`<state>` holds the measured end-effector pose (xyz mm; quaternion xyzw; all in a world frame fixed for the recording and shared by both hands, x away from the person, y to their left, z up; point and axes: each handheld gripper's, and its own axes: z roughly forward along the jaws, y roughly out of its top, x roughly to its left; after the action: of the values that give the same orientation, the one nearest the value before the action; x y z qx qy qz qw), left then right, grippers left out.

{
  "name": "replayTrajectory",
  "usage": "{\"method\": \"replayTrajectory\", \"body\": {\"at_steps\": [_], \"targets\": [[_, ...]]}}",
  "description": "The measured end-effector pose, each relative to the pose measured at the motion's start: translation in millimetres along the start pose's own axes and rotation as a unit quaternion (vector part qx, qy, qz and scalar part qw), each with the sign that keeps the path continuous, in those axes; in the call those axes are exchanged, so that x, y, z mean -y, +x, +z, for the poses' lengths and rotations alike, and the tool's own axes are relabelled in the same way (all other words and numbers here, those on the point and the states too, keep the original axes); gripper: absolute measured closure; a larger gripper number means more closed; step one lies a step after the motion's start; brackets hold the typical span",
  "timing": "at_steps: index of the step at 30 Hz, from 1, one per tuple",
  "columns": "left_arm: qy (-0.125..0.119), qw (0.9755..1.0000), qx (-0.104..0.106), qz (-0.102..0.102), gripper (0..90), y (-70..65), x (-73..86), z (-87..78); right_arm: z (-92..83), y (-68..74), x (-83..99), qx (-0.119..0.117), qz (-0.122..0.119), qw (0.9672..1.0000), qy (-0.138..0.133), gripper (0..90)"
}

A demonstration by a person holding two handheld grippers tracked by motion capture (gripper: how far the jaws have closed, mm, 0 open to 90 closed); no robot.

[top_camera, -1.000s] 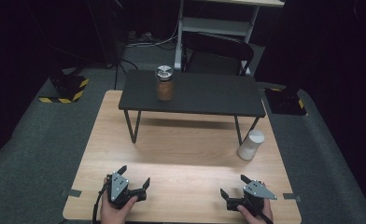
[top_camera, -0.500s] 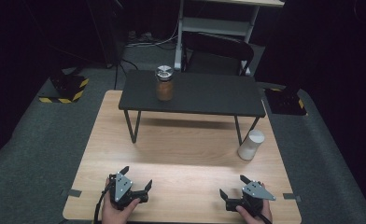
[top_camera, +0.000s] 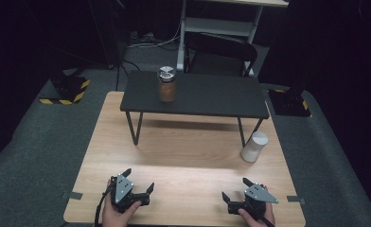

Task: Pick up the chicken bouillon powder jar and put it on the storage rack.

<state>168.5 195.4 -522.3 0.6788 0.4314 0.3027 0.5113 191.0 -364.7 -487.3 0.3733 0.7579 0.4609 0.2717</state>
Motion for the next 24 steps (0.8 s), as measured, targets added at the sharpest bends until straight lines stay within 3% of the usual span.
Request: {"method": "replayTrajectory", "body": {"at_steps": [12,24], "targets": [[0.008,0.9998,0.003,0.016,0.6,-2.0,-3.1,1.8,-2.1,3.6,3.6,0.012,0.006,0.9999,-0.010,0.2],[0.002,0.9999,0.007,0.012,0.6,-0.1,-1.3,1.4,-9.4,6.0,-1.1,0.036,0.021,0.9989,-0.024,0.2]]}}
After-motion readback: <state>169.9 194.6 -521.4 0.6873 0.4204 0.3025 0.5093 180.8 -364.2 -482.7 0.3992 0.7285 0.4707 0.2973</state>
